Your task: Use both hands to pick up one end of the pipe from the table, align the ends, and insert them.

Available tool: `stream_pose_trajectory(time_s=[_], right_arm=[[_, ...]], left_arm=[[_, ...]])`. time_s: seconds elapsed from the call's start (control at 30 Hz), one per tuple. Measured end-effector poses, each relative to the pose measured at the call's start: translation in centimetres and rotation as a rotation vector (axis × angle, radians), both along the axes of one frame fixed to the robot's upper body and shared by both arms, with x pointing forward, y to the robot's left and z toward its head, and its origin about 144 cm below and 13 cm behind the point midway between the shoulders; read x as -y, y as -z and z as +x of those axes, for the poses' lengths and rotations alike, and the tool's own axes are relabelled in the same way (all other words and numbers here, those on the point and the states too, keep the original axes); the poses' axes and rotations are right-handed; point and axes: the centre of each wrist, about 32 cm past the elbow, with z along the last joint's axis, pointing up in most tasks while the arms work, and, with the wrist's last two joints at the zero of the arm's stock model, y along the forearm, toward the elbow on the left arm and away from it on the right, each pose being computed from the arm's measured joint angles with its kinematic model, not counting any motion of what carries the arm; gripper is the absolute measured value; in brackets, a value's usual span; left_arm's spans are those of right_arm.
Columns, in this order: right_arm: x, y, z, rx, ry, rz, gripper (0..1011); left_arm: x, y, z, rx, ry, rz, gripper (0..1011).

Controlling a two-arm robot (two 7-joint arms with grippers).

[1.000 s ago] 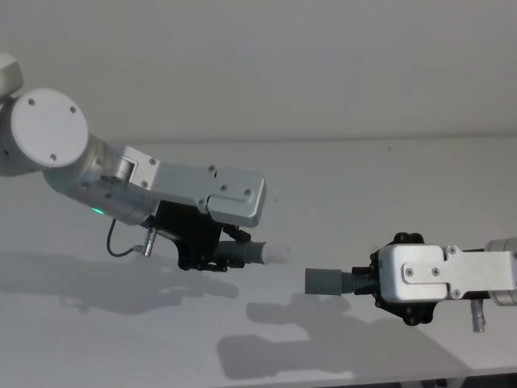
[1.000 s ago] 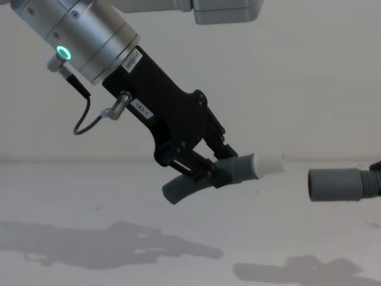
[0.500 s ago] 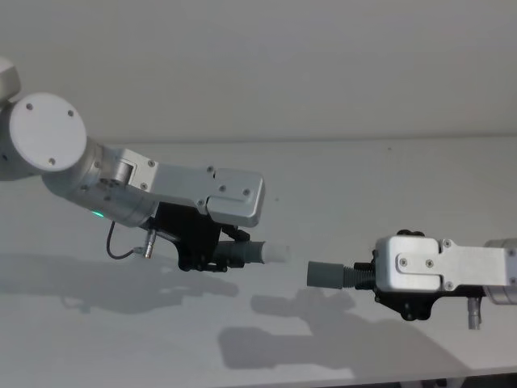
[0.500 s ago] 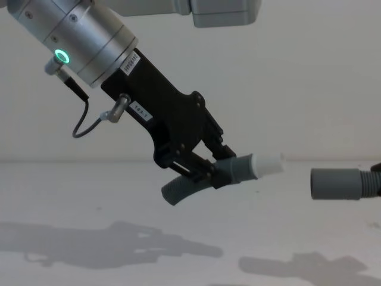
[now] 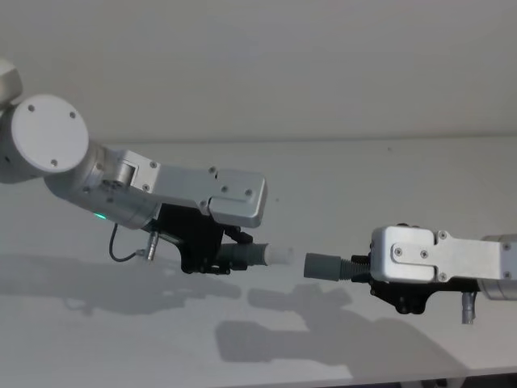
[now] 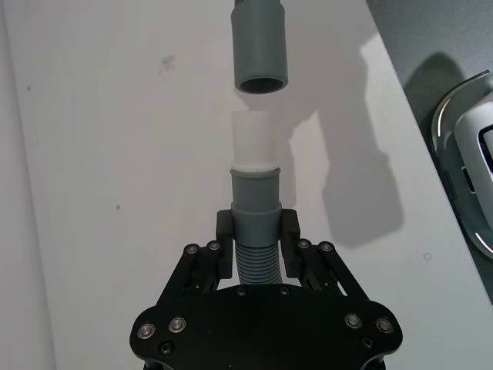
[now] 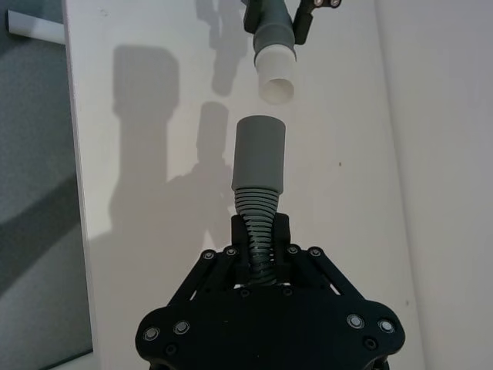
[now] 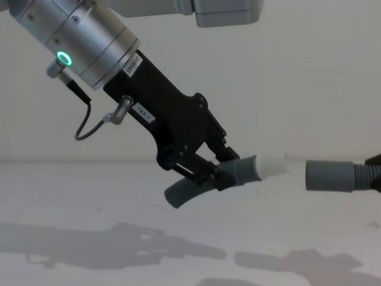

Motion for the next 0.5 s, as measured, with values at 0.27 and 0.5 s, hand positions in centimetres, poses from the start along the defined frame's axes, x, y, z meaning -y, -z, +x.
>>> stream_pose_trajectory(time_s=[0.27,0.5], right_arm=[[-0.06,-0.07,0.05,0.004,0.003,0.007,155],[-0.09,-0.20,0.10,0.009,0.000,0.012,155]], left_arm=[[0.14,0.06,0.07,-0.008,0.005,0.000,327],[0.29,0.12,0.15,-0.013,0.009,0.001,327]])
